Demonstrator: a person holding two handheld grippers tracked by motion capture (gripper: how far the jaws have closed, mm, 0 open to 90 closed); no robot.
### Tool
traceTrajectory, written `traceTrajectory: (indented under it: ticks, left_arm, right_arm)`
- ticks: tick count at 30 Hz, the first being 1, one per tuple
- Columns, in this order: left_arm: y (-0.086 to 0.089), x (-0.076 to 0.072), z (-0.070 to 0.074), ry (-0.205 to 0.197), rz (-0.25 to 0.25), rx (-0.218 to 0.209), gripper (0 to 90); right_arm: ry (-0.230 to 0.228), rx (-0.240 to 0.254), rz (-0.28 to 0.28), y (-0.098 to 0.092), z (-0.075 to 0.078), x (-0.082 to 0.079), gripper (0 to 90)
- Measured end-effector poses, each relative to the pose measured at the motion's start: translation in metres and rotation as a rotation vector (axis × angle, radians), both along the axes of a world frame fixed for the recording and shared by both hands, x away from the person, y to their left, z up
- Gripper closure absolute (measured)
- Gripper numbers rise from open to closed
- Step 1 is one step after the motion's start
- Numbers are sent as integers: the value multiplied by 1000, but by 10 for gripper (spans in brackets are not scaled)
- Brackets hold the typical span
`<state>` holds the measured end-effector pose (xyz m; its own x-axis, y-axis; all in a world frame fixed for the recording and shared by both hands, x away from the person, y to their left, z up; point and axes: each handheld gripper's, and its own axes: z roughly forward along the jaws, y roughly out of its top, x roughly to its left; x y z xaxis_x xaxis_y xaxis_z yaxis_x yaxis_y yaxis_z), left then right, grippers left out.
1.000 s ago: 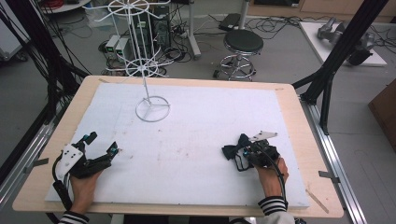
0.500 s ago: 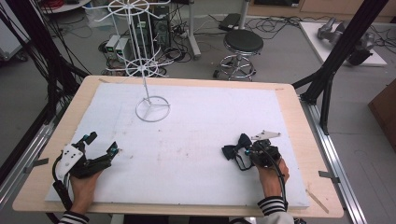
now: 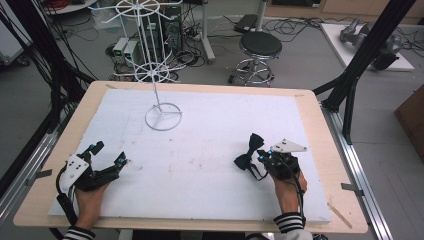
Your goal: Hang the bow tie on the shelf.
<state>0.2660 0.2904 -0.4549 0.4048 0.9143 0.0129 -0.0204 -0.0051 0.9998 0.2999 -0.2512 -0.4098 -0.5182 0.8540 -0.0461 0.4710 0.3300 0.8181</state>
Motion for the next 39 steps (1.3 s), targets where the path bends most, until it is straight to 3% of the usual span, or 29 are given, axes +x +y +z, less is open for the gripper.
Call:
traceTrajectory:
  ticks: [5,9,15,26,39]
  left_arm:
    - [0,0,0,0,0,0,155]
    - [0,0,0,0,0,0,155]
    - [0,0,0,0,0,0,155]
    - [0,0,0,2,-1,1,155]
    - [0,0,0,3,-1,1,155]
  right_arm:
    - [-67,89,21,3,7,-5,864]
    - [-139,111,53,11,14,-8,865]
    - [-187,145,82,20,22,-9,864]
    - [-236,191,141,53,42,-4,864]
    - [-287,226,224,108,74,15,864]
